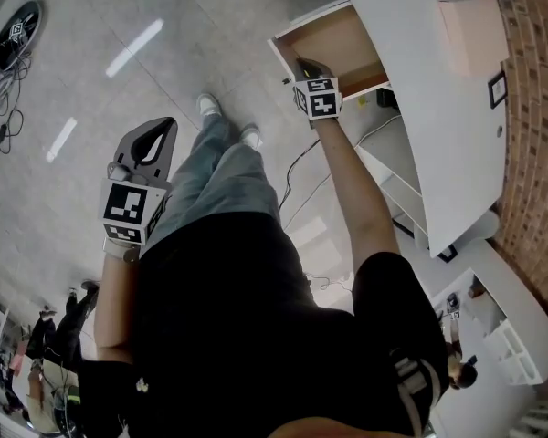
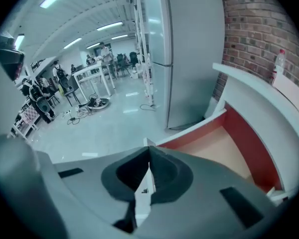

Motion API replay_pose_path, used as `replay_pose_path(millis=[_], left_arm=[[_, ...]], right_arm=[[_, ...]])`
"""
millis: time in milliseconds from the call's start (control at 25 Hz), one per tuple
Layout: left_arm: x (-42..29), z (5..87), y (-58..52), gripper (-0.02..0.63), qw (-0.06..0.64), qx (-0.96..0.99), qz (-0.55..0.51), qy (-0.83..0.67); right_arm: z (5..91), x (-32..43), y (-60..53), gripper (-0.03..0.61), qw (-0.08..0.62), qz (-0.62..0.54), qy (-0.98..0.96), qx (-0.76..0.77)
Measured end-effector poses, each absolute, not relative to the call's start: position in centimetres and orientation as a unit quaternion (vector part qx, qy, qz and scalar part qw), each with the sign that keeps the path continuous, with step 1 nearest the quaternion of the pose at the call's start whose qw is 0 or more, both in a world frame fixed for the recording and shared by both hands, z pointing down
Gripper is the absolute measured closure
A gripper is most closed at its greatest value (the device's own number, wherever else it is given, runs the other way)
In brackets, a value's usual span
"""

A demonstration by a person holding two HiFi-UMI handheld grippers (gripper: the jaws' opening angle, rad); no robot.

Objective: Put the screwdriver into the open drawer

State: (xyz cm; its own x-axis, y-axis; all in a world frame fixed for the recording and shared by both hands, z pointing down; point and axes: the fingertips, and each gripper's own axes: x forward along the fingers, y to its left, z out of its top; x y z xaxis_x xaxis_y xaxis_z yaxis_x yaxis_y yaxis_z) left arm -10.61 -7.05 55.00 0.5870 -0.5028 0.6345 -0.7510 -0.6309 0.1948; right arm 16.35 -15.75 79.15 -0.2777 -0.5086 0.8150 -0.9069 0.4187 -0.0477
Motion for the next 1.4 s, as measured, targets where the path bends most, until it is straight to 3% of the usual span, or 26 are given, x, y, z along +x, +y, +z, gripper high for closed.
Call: replay_pose_path(millis=[760, 1400], left_arm=[[-11.5, 45.2, -8.6, 0.609, 0.189, 0.86, 0.182, -0.437], [-11.6, 34.9, -9.1, 0.609, 0.152, 0.868, 0.089, -0.464]], right_arm=[[52.2, 8.7, -12.1, 0.568, 0.221, 0.21, -0.843, 0.443], [35.7, 6.9, -9.3, 0.568, 0.132, 0.12, -0.881, 0.438]])
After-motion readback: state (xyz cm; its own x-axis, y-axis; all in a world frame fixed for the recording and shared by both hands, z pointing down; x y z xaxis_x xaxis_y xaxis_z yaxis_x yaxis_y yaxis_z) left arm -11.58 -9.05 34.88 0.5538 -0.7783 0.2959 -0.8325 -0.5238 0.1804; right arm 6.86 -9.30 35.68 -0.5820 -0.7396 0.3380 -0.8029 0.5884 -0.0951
